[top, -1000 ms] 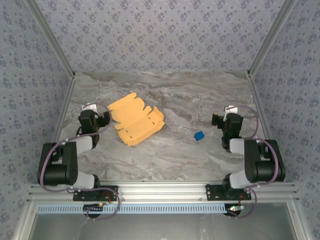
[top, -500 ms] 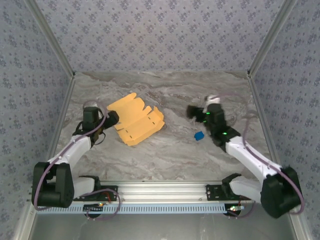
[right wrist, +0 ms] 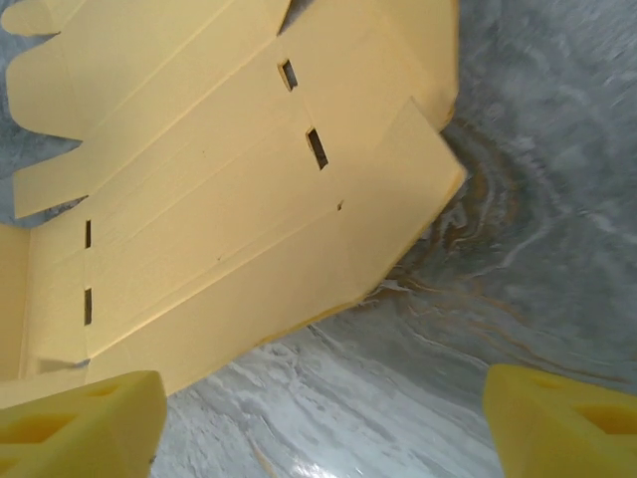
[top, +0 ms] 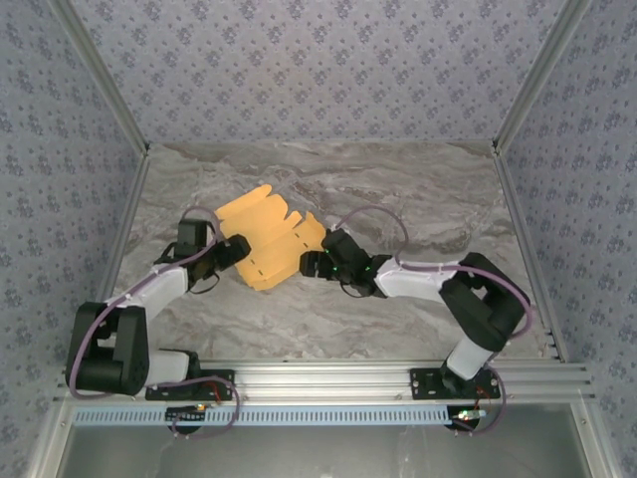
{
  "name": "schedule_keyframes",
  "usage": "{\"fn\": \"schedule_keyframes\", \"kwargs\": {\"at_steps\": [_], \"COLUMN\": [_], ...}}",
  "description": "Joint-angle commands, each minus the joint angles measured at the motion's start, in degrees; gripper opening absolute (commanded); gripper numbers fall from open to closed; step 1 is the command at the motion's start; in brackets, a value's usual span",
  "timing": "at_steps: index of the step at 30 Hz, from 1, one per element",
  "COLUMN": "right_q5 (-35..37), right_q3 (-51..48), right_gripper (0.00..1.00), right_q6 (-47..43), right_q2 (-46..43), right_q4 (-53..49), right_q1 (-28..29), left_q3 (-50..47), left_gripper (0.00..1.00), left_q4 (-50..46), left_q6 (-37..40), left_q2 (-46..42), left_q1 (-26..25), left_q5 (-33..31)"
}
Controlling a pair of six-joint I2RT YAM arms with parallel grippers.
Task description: Fold the paper box
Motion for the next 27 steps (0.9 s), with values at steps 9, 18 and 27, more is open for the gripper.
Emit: {"fn": "schedule_keyframes", "kwargs": {"at_steps": [9,18,27], "right_q5": [3.41,6.25,-6.61], "right_q3": [2.44,3.76,5.06], "right_gripper": [0.53,0.20,0.05], "right_q6": [10.98,9.21,-18.13], "right_q2": [6.92,9.20,-2.27], "right_q4": [11.52,14.91,10.85], "right_q1": [-1.59,-3.42,-12.31], "left_q3": [-0.07,-0.96,3.61], "left_gripper": [0.92,0.92,0.92], "left_q4": [2.75,3.32,-2.52], "left_q6": [-1.44,-1.72,5.49], "left_q2": [1.85,1.33,-14.46], "left_q1": [-3.65,-4.21,-4.30], "left_q5": [2.16,1.23,-11.98]}}
